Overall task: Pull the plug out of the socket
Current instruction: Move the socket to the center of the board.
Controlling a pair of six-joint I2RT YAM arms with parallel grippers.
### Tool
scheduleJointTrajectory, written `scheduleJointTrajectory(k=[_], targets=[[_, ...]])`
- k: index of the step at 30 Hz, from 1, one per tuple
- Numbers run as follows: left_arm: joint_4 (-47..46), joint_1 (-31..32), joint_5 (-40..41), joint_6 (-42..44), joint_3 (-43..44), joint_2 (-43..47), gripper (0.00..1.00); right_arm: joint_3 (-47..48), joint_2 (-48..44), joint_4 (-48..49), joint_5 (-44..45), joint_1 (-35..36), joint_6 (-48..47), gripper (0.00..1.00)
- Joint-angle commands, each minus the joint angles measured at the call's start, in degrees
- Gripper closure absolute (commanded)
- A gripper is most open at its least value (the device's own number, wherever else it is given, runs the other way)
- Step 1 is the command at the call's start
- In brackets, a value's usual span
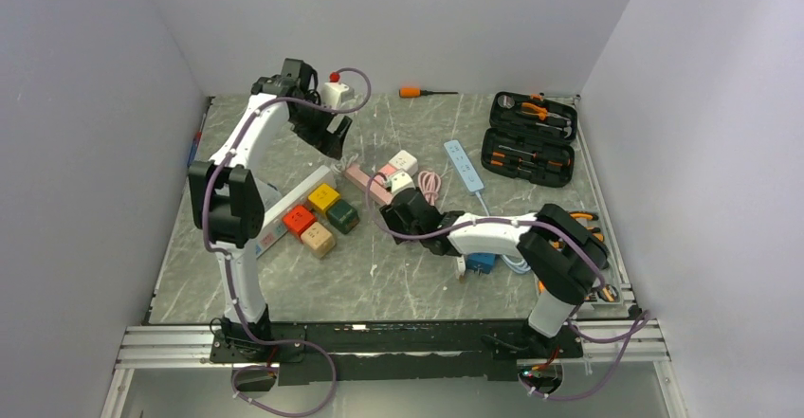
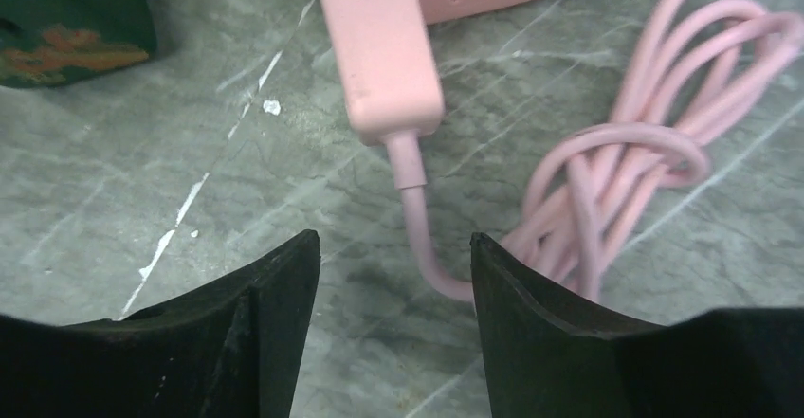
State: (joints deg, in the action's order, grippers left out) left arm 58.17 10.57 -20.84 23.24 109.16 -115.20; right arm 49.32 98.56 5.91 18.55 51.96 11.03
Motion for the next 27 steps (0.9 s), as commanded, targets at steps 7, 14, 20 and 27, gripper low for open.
scheduleJointTrajectory(k=[7, 14, 20, 27], targets=[[1.4, 3.8, 1.8, -2.1, 10.4, -6.0, 0.01, 9.2, -5.2, 1.2, -8.1, -6.3, -0.3, 0.42], [-1.2, 3.8, 3.2, -0.7, 5.2, -3.8, 0.01, 15.1, 3.0, 1.9, -10.1, -6.6, -2.5, 0.56], [-0.4, 3.8, 2.4, -1.3, 6.9, -4.9, 0.01, 13.8, 4.8, 3.0, -9.5, -5.6, -2.6, 0.57], [-0.5, 3.9, 2.3, -0.9, 6.2, -4.6, 0.01, 13.3, 6.8, 1.8, -6.0, -3.6, -5.2, 0.58]])
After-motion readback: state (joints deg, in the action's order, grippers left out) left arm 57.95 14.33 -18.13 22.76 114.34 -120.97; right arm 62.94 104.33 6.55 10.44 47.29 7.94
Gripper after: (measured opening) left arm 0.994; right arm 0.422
